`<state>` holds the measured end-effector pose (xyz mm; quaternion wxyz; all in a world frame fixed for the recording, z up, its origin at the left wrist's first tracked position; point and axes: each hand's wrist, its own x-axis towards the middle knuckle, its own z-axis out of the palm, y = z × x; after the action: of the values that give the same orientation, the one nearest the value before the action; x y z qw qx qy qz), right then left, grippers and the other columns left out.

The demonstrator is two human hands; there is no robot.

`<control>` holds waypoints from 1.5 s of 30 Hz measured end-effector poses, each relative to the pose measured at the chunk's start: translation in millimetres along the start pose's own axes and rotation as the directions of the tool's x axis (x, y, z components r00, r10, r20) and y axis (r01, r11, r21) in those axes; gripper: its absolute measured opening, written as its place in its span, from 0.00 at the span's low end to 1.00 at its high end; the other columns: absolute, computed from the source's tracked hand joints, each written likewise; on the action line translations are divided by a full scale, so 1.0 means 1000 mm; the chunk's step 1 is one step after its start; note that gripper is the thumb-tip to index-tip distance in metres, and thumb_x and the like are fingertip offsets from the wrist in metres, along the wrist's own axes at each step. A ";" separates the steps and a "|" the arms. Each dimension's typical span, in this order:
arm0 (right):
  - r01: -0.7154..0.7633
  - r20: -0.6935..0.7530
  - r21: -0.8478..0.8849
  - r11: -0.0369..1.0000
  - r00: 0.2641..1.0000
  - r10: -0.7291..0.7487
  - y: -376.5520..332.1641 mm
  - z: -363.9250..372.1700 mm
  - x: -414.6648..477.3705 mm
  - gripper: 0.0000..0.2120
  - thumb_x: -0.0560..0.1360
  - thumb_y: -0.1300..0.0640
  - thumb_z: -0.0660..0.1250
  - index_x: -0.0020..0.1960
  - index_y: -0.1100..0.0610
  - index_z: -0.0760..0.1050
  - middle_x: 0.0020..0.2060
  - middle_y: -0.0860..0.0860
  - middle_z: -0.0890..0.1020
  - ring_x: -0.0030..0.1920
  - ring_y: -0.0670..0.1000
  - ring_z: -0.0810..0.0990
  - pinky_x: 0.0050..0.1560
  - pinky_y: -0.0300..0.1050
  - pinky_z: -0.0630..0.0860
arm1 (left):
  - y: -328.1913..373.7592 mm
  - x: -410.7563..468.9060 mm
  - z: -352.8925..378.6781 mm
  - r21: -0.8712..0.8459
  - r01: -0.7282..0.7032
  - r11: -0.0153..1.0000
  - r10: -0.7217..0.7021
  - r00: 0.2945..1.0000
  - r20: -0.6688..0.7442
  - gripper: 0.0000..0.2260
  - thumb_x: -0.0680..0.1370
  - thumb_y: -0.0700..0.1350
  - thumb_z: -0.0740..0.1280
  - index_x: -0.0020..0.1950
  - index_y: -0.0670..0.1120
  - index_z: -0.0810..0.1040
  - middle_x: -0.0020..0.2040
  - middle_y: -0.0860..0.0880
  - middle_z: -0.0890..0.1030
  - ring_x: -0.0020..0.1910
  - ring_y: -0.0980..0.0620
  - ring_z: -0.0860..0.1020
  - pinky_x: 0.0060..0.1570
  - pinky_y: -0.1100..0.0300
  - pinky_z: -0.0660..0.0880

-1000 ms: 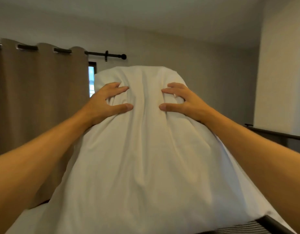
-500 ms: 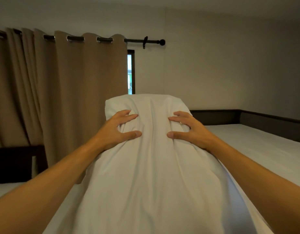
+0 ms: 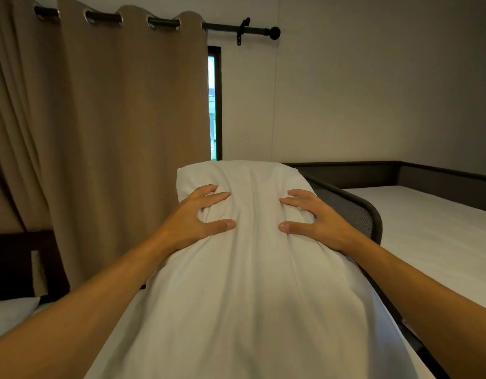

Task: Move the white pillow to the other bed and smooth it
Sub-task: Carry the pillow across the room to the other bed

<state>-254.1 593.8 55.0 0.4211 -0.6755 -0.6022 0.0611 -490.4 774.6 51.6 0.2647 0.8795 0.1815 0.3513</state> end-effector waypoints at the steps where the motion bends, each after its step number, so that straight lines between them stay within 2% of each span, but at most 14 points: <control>1: -0.001 0.002 -0.002 1.000 1.000 0.001 0.001 0.002 0.005 0.33 0.63 0.38 0.72 0.67 0.42 0.72 0.71 0.40 0.65 0.68 0.42 0.65 0.65 0.41 0.60 | -0.005 0.003 -0.001 -0.005 0.007 1.000 -0.007 1.000 -0.001 0.37 0.60 0.69 0.71 0.67 0.62 0.72 0.72 0.61 0.64 0.69 0.59 0.64 0.66 0.60 0.62; 8: -0.016 0.010 0.003 1.000 1.000 0.016 0.021 0.008 0.040 0.34 0.62 0.38 0.73 0.67 0.41 0.73 0.71 0.40 0.65 0.69 0.44 0.65 0.67 0.43 0.61 | -0.029 0.030 0.004 -0.020 0.019 1.000 -0.019 1.000 -0.005 0.33 0.62 0.66 0.72 0.67 0.63 0.72 0.71 0.62 0.64 0.67 0.60 0.64 0.67 0.59 0.62; 13: -0.010 0.018 0.010 1.000 1.000 0.010 0.047 0.010 0.067 0.34 0.61 0.37 0.73 0.66 0.41 0.73 0.71 0.39 0.66 0.70 0.44 0.65 0.67 0.43 0.61 | -0.049 0.055 0.015 -0.006 0.033 0.999 -0.033 0.999 -0.005 0.36 0.59 0.70 0.70 0.66 0.63 0.72 0.71 0.61 0.64 0.68 0.60 0.65 0.67 0.58 0.63; 17: -0.002 0.043 0.001 1.000 0.999 0.002 0.073 0.006 0.097 0.34 0.62 0.36 0.73 0.66 0.40 0.73 0.71 0.39 0.65 0.71 0.45 0.64 0.72 0.49 0.61 | -0.064 0.080 0.029 -0.016 0.061 0.998 -0.061 0.998 -0.010 0.37 0.59 0.70 0.70 0.67 0.63 0.71 0.71 0.63 0.63 0.68 0.61 0.64 0.67 0.59 0.62; 23: 0.017 0.053 -0.003 1.000 0.998 -0.017 0.107 0.003 0.140 0.34 0.60 0.34 0.73 0.65 0.39 0.74 0.71 0.38 0.66 0.71 0.43 0.64 0.73 0.50 0.60 | -0.084 0.114 0.045 -0.005 0.085 0.996 -0.085 0.996 -0.011 0.29 0.61 0.69 0.70 0.60 0.70 0.68 0.70 0.64 0.63 0.65 0.62 0.64 0.63 0.62 0.61; 26: 0.031 0.074 -0.001 1.000 0.997 -0.031 0.116 0.004 0.151 0.33 0.62 0.36 0.74 0.65 0.39 0.74 0.71 0.39 0.65 0.71 0.43 0.63 0.72 0.49 0.60 | -0.093 0.121 0.049 -0.003 0.088 0.996 -0.088 0.996 -0.035 0.31 0.62 0.65 0.71 0.64 0.66 0.69 0.70 0.63 0.63 0.66 0.62 0.63 0.65 0.62 0.61; 30: 0.029 0.073 0.004 1.000 0.997 -0.029 0.123 0.002 0.162 0.31 0.64 0.40 0.75 0.66 0.41 0.74 0.71 0.40 0.65 0.71 0.44 0.63 0.72 0.47 0.59 | -0.098 0.136 0.050 0.008 0.099 0.995 -0.099 0.995 -0.029 0.35 0.60 0.70 0.69 0.66 0.64 0.70 0.70 0.63 0.63 0.66 0.62 0.63 0.64 0.62 0.61; 32: 0.025 0.065 0.007 1.000 0.998 -0.025 0.126 0.001 0.167 0.31 0.64 0.41 0.75 0.66 0.41 0.74 0.71 0.40 0.66 0.71 0.44 0.63 0.71 0.46 0.59 | -0.098 0.144 0.051 0.004 0.093 0.996 -0.093 0.995 -0.028 0.34 0.62 0.66 0.71 0.67 0.62 0.70 0.70 0.63 0.63 0.66 0.62 0.63 0.64 0.62 0.60; 42: -0.007 0.011 -0.034 0.999 1.000 0.008 0.144 -0.016 0.200 0.33 0.59 0.34 0.74 0.63 0.37 0.74 0.70 0.36 0.65 0.70 0.41 0.64 0.71 0.46 0.60 | -0.119 0.198 0.065 0.000 0.020 1.000 -0.020 1.000 -0.003 0.32 0.66 0.61 0.72 0.69 0.59 0.70 0.71 0.62 0.62 0.67 0.60 0.63 0.66 0.60 0.62; 45: -0.015 -0.005 -0.052 0.999 1.000 0.015 0.150 -0.016 0.220 0.33 0.58 0.34 0.74 0.63 0.37 0.75 0.70 0.36 0.66 0.70 0.41 0.64 0.70 0.45 0.61 | -0.139 0.221 0.068 -0.017 0.006 1.000 -0.006 1.000 0.006 0.33 0.66 0.62 0.71 0.70 0.59 0.69 0.72 0.61 0.62 0.68 0.59 0.64 0.68 0.57 0.63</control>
<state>-71.1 788.4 62.1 0.4043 -0.6910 -0.5973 0.0468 -308.2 973.3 43.1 0.2737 0.8777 0.1805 0.3495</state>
